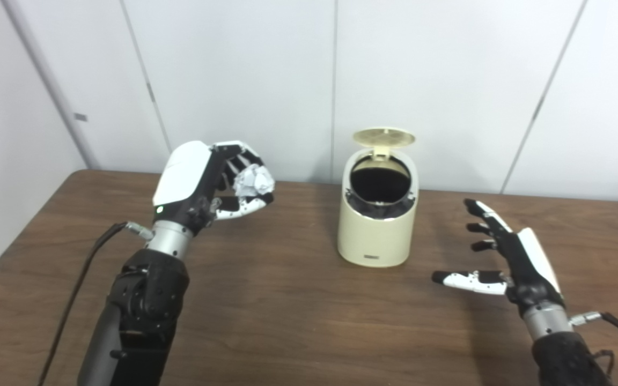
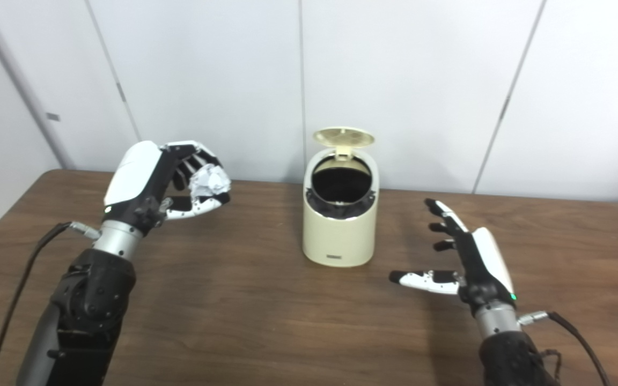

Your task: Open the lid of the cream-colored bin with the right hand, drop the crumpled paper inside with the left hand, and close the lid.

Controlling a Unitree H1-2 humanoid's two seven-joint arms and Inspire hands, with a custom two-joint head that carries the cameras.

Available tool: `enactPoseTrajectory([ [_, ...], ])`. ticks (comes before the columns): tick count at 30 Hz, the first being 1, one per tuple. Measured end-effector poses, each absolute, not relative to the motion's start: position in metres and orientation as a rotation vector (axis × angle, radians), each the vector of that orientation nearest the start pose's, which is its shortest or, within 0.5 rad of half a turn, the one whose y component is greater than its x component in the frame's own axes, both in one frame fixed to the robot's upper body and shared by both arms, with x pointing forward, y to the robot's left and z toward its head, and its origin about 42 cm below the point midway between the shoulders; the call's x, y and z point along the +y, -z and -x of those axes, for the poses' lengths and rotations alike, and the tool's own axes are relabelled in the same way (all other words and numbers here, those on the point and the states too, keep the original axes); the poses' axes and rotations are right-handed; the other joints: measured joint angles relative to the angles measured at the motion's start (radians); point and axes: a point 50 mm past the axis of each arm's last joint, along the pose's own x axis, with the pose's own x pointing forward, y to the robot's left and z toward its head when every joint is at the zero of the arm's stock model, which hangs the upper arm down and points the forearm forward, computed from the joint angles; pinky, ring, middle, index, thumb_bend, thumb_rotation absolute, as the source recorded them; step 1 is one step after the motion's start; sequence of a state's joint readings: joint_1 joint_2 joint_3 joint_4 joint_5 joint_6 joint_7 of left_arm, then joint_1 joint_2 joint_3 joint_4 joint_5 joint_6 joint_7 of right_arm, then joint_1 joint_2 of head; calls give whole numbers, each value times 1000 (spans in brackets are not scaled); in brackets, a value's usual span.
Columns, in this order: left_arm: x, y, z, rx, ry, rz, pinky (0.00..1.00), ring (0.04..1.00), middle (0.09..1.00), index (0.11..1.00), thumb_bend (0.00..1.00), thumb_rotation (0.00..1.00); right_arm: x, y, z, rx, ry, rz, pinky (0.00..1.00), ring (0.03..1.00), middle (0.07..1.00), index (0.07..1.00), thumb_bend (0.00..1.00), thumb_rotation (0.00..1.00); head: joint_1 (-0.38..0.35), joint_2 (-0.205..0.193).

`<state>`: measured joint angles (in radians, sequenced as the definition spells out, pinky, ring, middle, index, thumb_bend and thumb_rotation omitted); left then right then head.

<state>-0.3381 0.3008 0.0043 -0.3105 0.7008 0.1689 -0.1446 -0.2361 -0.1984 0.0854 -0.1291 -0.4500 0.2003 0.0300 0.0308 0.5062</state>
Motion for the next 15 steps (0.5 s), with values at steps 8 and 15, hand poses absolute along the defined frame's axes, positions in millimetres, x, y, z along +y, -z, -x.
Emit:
enactPoseTrajectory([
  [8,251,-275,-358,-451,-112,-924,332,385,468,541,498,0,-225,-188,-349,-177,-43,659,610,816,908,907,805,278,-32,-23],
  [15,232,-273,-369,-481,-106,-884,314,375,467,542,497,0,-225,-185,-349,-170,-43,670,618,807,900,899,809,280,-34,-31],
])
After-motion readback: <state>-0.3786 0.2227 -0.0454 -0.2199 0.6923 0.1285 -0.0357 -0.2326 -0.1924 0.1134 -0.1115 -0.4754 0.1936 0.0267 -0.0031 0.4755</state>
